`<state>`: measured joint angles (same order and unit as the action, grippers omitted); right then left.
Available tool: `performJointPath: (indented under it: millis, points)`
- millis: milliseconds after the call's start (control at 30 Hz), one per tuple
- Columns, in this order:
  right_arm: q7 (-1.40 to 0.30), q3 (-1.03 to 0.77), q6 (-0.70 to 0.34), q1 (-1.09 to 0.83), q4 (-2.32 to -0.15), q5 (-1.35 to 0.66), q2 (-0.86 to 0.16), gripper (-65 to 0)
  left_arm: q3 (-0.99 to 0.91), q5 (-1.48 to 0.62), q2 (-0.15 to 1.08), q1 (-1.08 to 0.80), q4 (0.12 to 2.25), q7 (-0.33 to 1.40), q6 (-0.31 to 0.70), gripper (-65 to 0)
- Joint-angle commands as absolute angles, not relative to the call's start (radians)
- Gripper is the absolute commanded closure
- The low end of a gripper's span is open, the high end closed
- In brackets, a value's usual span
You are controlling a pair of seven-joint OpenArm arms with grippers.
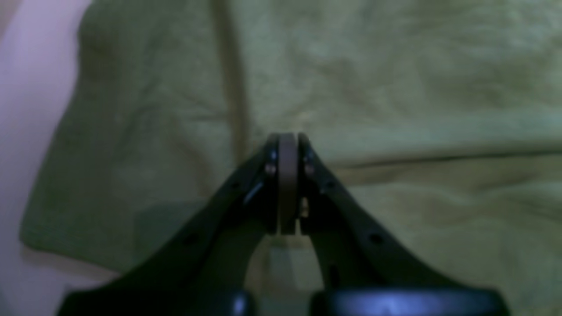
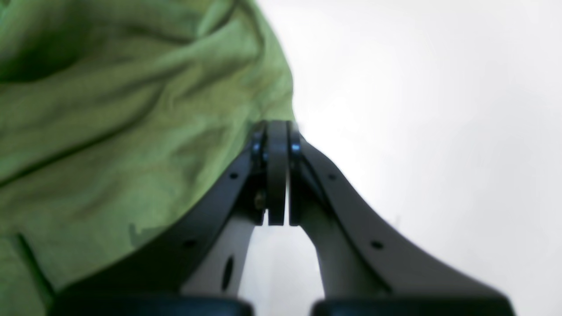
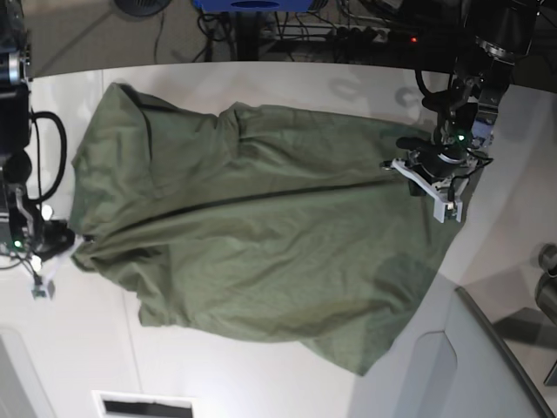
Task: Layout the t-shirt on the table in an organized manner, then fold the t-shirt properly
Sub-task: 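Pull the shirt apart with both grippers, stretching it flat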
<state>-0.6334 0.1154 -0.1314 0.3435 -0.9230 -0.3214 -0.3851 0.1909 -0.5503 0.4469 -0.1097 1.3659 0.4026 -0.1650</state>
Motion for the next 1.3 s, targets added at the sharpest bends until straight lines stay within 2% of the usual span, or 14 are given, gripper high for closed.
performJointPath:
  millis: [0, 67, 233, 367, 533, 667, 900, 967, 1067, 1133, 1267]
  points:
    - [-0.615, 0.136, -0.131, 0.392, -0.917, -0.326, -0.392, 0.0, 0.185, -0.547, 0.461, -0.099, 1.392, 0.384, -0.166, 0.0]
    - [-0.588, 0.173, -0.142, 0.443, -0.834, -0.326, -0.369, 0.0, 0.183, -0.547, 0.461, -0.099, 1.408, 0.384, -0.166, 0.0]
    - [-0.484, 0.193, -0.249, 0.565, -0.542, -0.325, -0.334, 0.0, 0.183, -0.549, 0.461, -0.107, 1.442, 0.386, -0.166, 0.0]
    - [-0.415, 0.199, -0.248, 0.584, -0.441, -0.325, -0.335, -0.2, 0.182, -0.549, 0.464, -0.120, 1.437, 0.386, -0.166, 0.0]
    - [-0.239, 0.200, -0.246, 0.591, -0.366, -0.323, -0.341, -0.8, 0.182, -0.549, 0.479, -0.140, 1.438, 0.384, -0.166, 0.0]
    - [-0.024, 0.205, -0.159, 0.642, -0.248, -0.321, -0.343, -0.8, 0.180, -0.549, 0.476, -0.145, 1.442, 0.384, -0.166, 0.0]
    - [0.162, 0.344, -0.147, 0.717, -0.220, -0.321, -0.357, -0.2, 0.182, -0.549, 0.437, -0.143, 1.471, 0.386, -0.166, 0.0]
    - [0.102, 0.357, -0.147, 0.742, -0.222, -0.321, -0.358, -0.2, 0.182, -0.549, 0.426, -0.145, 1.511, 0.386, -0.166, 0.0]
    - [-0.268, 0.309, -0.147, 0.750, -0.311, -0.329, -0.403, 0.0, 0.183, -0.549, 0.432, -0.147, 1.535, 0.386, -0.166, 0.0]
    - [-0.503, 0.219, -0.150, 0.659, -0.489, -0.329, -0.418, 0.0, 0.183, -0.549, 0.438, -0.147, 1.532, 0.386, -0.166, 0.0]
    - [-0.619, 0.047, -0.150, 0.341, -1.029, -0.321, -0.423, 0.0, 0.183, -0.549, 0.453, -0.140, 1.534, 0.386, -0.166, 0.0]
